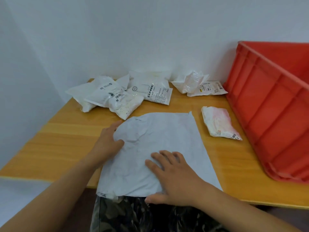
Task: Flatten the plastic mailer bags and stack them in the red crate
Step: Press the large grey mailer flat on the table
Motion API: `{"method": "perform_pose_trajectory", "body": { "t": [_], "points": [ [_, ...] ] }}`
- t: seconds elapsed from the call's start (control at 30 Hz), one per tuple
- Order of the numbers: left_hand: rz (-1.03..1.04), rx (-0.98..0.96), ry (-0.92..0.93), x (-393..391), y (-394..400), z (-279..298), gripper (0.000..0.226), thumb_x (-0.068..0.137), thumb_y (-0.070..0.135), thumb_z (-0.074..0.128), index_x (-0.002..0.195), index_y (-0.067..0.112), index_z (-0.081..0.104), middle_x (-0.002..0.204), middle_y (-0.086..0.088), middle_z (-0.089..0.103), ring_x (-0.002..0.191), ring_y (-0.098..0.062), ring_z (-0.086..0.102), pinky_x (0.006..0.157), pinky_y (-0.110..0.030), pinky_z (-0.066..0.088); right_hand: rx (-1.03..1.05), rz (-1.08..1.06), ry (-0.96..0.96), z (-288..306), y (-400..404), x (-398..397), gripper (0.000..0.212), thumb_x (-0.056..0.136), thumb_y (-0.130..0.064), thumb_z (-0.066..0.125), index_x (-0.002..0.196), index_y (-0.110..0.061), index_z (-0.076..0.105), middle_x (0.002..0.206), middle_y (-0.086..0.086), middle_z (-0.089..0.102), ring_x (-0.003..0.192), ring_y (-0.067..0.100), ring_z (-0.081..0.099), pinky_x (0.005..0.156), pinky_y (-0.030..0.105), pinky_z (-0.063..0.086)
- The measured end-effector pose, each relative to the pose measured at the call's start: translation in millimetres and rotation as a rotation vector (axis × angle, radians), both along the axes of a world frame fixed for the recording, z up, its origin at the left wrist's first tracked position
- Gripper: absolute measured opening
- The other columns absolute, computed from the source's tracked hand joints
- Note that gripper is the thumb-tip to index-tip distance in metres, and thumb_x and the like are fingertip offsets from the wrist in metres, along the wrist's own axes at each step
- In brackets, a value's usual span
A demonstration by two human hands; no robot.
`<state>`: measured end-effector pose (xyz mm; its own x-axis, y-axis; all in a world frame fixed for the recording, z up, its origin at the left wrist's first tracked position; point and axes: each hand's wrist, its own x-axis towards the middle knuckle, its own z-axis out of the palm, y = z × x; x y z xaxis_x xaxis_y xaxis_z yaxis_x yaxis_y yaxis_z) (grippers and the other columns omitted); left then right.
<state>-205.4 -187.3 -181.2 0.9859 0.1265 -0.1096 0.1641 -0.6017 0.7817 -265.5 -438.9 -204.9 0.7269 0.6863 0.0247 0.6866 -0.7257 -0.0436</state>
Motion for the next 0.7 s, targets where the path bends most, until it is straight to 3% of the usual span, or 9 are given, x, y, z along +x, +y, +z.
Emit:
{"method": "perform_pose_trajectory", "body": {
  "t": [0.13, 0.23, 0.33, 0.4, 0.47, 0.53, 0.6, 0.63, 0.7],
  "points": [
    [-0.029, -0.354, 0.011, 4, -3, 37, 0.070, 0.088, -0.003, 0.055, 0.134, 0.050, 0.048, 0.129, 0.013, 0.049, 0.115, -0.017, 0.056, 0.085, -0.032, 0.051, 0.083, -0.036, -0.029, 2, -1, -5, 0.104, 0.076, -0.093, 0.029, 0.153, -0.023, 0.028, 0.154, 0.007, 0.039, 0.139, 0.035, 0.041, 0.107, 0.059, 0.038],
    [-0.030, -0.522, -0.093, 10, -16, 72, 0.061, 0.089, -0.009, 0.050, 0.123, 0.039, 0.061, 0.124, 0.019, 0.057, 0.105, -0.006, 0.061, 0.081, -0.026, 0.051, 0.121, -0.077, -0.168, 9, -3, -10, 0.102, 0.077, -0.085, 0.037, 0.155, -0.020, 0.026, 0.153, 0.009, 0.041, 0.136, 0.034, 0.047, 0.103, 0.054, 0.045],
    [-0.003, -0.627, -0.132, 19, -28, 106, 0.046, 0.087, -0.013, 0.045, 0.110, 0.019, 0.069, 0.117, 0.003, 0.068, 0.102, -0.013, 0.065, 0.076, -0.022, 0.055, 0.298, -0.112, -0.334, 18, -4, -9, 0.085, 0.079, -0.050, 0.060, 0.150, -0.012, 0.033, 0.142, 0.012, 0.054, 0.124, 0.032, 0.058, 0.089, 0.042, 0.057],
    [-0.013, -0.665, -0.174, 23, -34, 127, 0.039, 0.088, -0.013, 0.043, 0.103, 0.013, 0.069, 0.108, -0.003, 0.071, 0.100, -0.017, 0.064, 0.075, -0.022, 0.056, 0.401, -0.155, -0.466, 31, -9, -4, 0.068, 0.074, -0.025, 0.050, 0.141, -0.012, 0.043, 0.129, 0.008, 0.063, 0.111, 0.025, 0.063, 0.073, 0.031, 0.059],
    [-0.033, -0.659, -0.256, 25, -41, 148, 0.035, 0.090, -0.010, 0.044, 0.100, 0.012, 0.070, 0.104, -0.005, 0.070, 0.097, -0.019, 0.063, 0.083, -0.029, 0.052, 0.490, -0.208, -0.552, 48, -16, 3, 0.063, 0.068, -0.018, 0.040, 0.131, -0.015, 0.051, 0.117, 0.002, 0.069, 0.099, 0.019, 0.065, 0.059, 0.026, 0.054],
    [-0.061, -0.665, -0.372, 25, -47, 168, 0.034, 0.092, -0.005, 0.045, 0.105, 0.014, 0.069, 0.109, -0.006, 0.068, 0.091, -0.018, 0.064, 0.083, -0.029, 0.051, 0.682, -0.254, -0.462, 71, -24, 10, 0.050, 0.074, -0.014, 0.039, 0.120, -0.021, 0.057, 0.103, -0.004, 0.070, 0.086, 0.008, 0.062, 0.058, 0.021, 0.047],
    [-0.098, -0.641, -0.524, 24, -52, 184, 0.034, 0.092, 0.002, 0.047, 0.111, 0.021, 0.068, 0.116, -0.002, 0.065, 0.093, -0.017, 0.067, 0.082, -0.024, 0.053, 0.921, -0.348, -0.288, 96, -33, 21, 0.020, 0.090, -0.018, 0.043, 0.097, -0.030, 0.057, 0.079, -0.017, 0.061, 0.072, 0.000, 0.055, 0.058, 0.012, 0.035],
    [-0.112, -0.577, -0.608, 24, -54, 189, 0.034, 0.090, 0.007, 0.050, 0.113, 0.026, 0.067, 0.120, 0.002, 0.064, 0.100, -0.015, 0.067, 0.085, -0.024, 0.053, 1.033, -0.413, -0.203, 107, -38, 27, 0.016, 0.097, -0.020, 0.045, 0.091, -0.032, 0.055, 0.073, -0.019, 0.057, 0.070, -0.002, 0.054, 0.059, 0.015, 0.035],
    [-0.126, -0.410, -0.732, 23, -57, 193, 0.037, 0.088, 0.013, 0.053, 0.119, 0.031, 0.063, 0.126, 0.009, 0.061, 0.108, -0.008, 0.064, 0.091, -0.019, 0.051, 1.283, -0.485, 0.024, 123, -48, 40, 0.017, 0.100, -0.013, 0.053, 0.100, -0.028, 0.062, 0.083, -0.020, 0.066, 0.079, -0.002, 0.064, 0.067, 0.019, 0.047]
  ]
}}
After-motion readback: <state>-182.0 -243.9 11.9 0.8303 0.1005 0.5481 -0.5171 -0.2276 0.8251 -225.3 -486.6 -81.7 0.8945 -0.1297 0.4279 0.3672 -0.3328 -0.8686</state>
